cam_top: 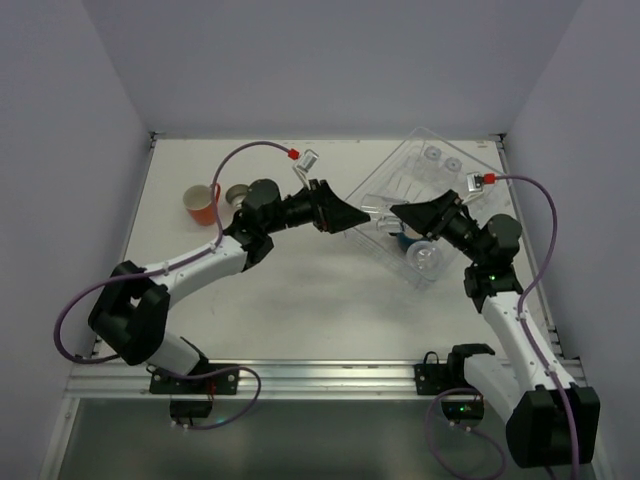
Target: Unload the cups from the dish rack
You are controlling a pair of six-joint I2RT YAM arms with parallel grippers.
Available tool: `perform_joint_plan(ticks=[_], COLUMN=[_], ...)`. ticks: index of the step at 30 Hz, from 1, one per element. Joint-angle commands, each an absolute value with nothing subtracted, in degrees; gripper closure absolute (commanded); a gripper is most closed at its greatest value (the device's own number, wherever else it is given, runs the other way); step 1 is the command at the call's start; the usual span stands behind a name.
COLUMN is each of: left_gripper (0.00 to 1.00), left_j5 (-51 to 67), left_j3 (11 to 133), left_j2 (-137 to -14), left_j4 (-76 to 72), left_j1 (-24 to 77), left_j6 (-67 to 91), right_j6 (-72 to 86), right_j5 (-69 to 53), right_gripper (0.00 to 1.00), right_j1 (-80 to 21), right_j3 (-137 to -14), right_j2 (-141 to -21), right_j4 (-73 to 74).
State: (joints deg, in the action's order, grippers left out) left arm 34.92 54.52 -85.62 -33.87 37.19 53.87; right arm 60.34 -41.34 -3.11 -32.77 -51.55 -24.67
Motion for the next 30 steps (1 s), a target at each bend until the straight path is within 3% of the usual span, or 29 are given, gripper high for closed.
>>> perform_joint_plan(ticks=[1, 3, 6, 9, 12, 14, 18, 20, 21, 25, 30], left_gripper=[0.11, 0.17, 0.43, 0.61, 0.73, 0.76, 1.00, 1.00, 1.00, 1.00, 1.00], left_j5=[38.05, 38.93, 40.25, 40.25, 40.43, 40.87, 41.05, 40.43, 40.34, 37.02, 34.81], left_j3=[56.60, 56.34, 55.38, 54.93, 54.76, 54.67, 54.32, 53.88, 53.88, 54.58, 54.93], left_j2=[-86.66, -87.36, -87.98, -87.37, -86.93, -86.84, -86.22, -85.61, -84.91, -82.01, -79.46], left_j4=[-43.76, -46.74, -50.87, -50.98, -50.98, -51.15, -51.50, -50.89, -50.19, -43.17, -38.32], left_j1=[38.05, 38.23, 38.41, 38.67, 38.58, 38.67, 38.76, 38.85, 38.76, 38.85, 38.50], left_j6=[58.17, 59.58, 62.40, 62.49, 62.75, 62.93, 63.28, 62.84, 62.49, 56.98, 53.97], right_j6=[65.12, 65.91, 66.62, 67.41, 69.34, 69.52, 69.52, 69.08, 68.65, 67.68, 67.41], right_j5=[-45.87, -46.93, -46.59, -46.75, -47.63, -47.81, -47.99, -47.90, -48.07, -47.99, -48.43], right_gripper=[0.72, 0.72, 0.72, 0.72, 0.73, 0.73, 0.72, 0.70, 0.67, 0.28, 0.06], right_j1=[-3.43, -3.78, -3.96, -4.13, -4.39, -4.74, -5.36, -5.62, -5.71, -5.63, -5.63], right_j3=[-32.17, -31.82, -30.94, -30.41, -29.80, -29.79, -29.79, -29.79, -29.79, -29.79, -30.41], right_j2=[-52.82, -54.13, -55.10, -56.59, -58.09, -59.23, -60.20, -60.29, -60.21, -59.33, -58.01], right_j4=[-34.18, -36.21, -37.53, -38.75, -42.09, -42.98, -43.24, -42.72, -42.54, -41.40, -40.69])
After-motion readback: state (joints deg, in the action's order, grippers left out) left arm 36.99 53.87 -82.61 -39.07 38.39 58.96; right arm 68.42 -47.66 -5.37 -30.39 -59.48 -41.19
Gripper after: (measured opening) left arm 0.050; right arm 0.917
